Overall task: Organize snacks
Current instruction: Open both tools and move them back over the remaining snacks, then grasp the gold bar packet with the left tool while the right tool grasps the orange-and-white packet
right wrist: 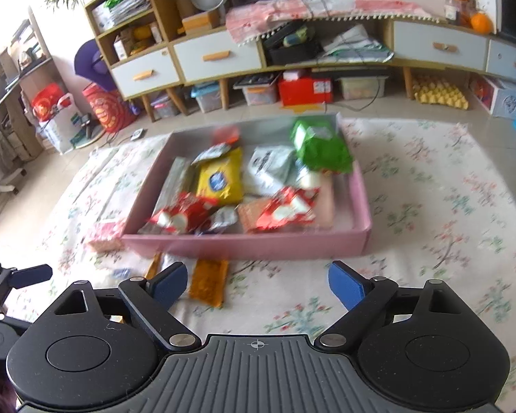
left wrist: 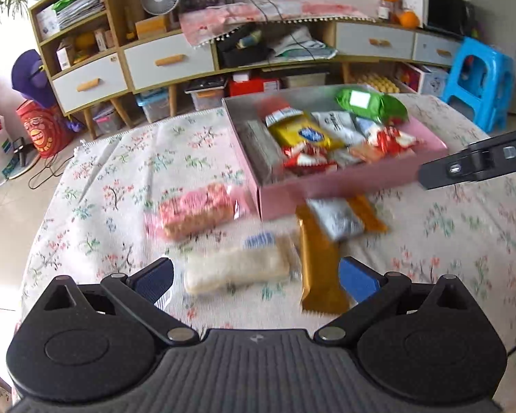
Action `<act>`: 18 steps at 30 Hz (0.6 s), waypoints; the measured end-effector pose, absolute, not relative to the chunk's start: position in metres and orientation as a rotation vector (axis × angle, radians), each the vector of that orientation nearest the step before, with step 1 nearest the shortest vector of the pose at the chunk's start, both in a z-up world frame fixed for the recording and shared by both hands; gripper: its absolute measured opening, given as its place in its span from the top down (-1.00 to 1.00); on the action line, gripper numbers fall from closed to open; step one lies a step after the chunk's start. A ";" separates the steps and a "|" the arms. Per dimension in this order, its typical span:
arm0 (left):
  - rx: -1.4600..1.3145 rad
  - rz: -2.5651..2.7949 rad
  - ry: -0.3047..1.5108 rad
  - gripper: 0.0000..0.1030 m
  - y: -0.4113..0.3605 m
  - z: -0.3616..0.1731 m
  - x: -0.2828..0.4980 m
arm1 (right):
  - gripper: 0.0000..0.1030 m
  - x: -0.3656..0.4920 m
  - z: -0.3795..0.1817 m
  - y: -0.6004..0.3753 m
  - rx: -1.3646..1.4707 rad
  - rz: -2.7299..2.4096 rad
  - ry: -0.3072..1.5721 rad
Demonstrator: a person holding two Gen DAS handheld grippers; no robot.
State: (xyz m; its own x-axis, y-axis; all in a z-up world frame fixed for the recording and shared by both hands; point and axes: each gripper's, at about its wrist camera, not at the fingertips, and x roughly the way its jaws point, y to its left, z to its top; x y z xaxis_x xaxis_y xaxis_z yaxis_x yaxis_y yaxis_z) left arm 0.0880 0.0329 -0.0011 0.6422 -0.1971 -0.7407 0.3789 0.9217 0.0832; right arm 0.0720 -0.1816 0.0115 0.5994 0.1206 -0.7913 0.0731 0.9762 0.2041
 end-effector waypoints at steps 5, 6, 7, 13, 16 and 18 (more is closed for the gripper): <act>0.226 -0.415 0.808 -0.99 0.039 -0.011 0.074 | -0.77 0.081 -0.003 -0.151 0.163 0.061 0.969; 0.224 -0.432 0.804 -0.98 0.039 -0.013 0.073 | -0.77 0.083 -0.006 -0.146 0.167 0.065 0.978; 0.220 -0.451 0.802 -0.97 0.039 -0.015 0.070 | -0.77 0.086 -0.009 -0.142 0.174 0.069 0.987; 0.193 -0.541 0.803 -0.85 0.033 -0.021 0.068 | -0.77 0.107 -0.024 -0.128 0.220 0.036 1.012; 0.201 -0.562 0.815 -0.76 0.031 -0.025 0.069 | -0.77 0.116 -0.032 -0.126 0.254 0.008 1.026; 0.204 -0.565 0.818 -0.72 0.029 -0.026 0.070 | -0.77 0.120 -0.036 -0.125 0.273 -0.007 1.038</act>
State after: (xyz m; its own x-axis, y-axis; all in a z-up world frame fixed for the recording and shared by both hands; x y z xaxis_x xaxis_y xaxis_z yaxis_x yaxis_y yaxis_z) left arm 0.0700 0.0292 -0.0261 0.5467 -0.3962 -0.7376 0.5496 0.8344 -0.0408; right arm 0.1195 -0.1248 -0.0362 0.5112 0.1224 -0.8507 0.1343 0.9663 0.2197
